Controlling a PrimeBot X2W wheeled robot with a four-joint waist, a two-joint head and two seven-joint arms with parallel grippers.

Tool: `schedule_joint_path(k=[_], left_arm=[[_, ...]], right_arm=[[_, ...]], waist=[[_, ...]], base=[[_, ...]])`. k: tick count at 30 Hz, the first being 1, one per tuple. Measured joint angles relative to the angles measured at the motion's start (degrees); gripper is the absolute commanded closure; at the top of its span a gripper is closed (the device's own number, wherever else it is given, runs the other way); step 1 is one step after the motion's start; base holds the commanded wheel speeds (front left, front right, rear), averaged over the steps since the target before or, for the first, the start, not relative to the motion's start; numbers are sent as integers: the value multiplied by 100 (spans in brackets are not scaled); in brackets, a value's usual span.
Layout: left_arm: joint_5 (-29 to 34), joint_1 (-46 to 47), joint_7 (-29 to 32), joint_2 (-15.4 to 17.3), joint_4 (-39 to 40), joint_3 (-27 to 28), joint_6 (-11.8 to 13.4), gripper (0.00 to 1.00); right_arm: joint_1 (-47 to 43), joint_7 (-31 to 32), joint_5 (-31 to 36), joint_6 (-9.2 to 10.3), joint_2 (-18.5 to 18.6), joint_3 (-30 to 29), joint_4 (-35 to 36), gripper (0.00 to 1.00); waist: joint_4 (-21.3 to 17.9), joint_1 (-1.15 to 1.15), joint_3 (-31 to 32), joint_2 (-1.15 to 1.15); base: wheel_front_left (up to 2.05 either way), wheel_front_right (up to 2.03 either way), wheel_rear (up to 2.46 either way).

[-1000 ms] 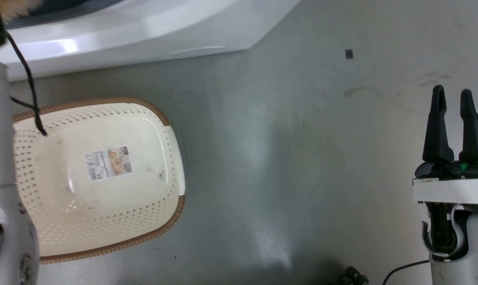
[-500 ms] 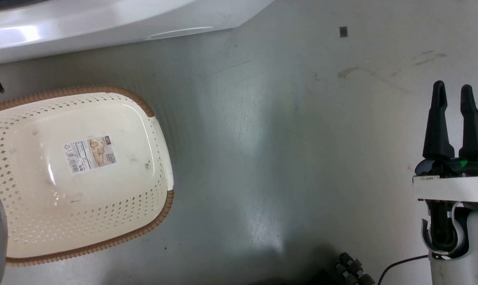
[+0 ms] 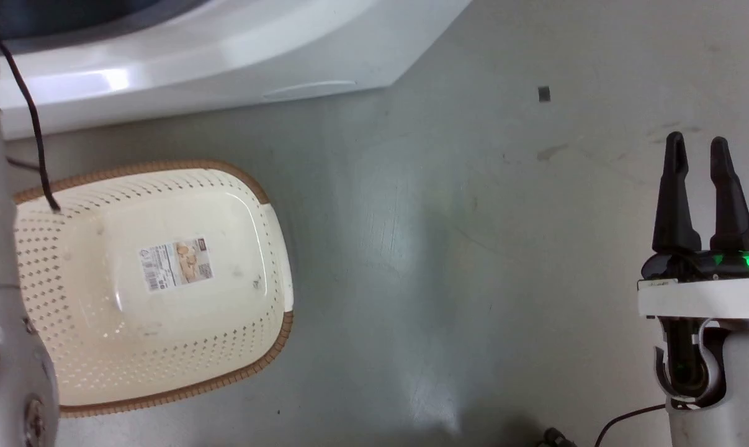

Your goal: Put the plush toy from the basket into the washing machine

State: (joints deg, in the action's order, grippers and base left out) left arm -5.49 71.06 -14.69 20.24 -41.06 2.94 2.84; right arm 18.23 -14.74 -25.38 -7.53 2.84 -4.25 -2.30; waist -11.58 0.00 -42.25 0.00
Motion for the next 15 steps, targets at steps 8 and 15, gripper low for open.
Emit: schedule_joint_path(k=[8, 15], left_arm=[[8, -1016, -1, -330, 312, 42, 44, 0], [93, -2018, -1, -569, 847, 122, 208, 0]], right_arm=[[-193, 0, 224, 0, 0, 47, -18, 0], [-382, 0, 425, 0, 0, 94, -18, 0]], waist=[[163, 0, 621, 0], [359, 0, 1193, 0]], base=[[0, 0, 0], [0, 0, 0]])
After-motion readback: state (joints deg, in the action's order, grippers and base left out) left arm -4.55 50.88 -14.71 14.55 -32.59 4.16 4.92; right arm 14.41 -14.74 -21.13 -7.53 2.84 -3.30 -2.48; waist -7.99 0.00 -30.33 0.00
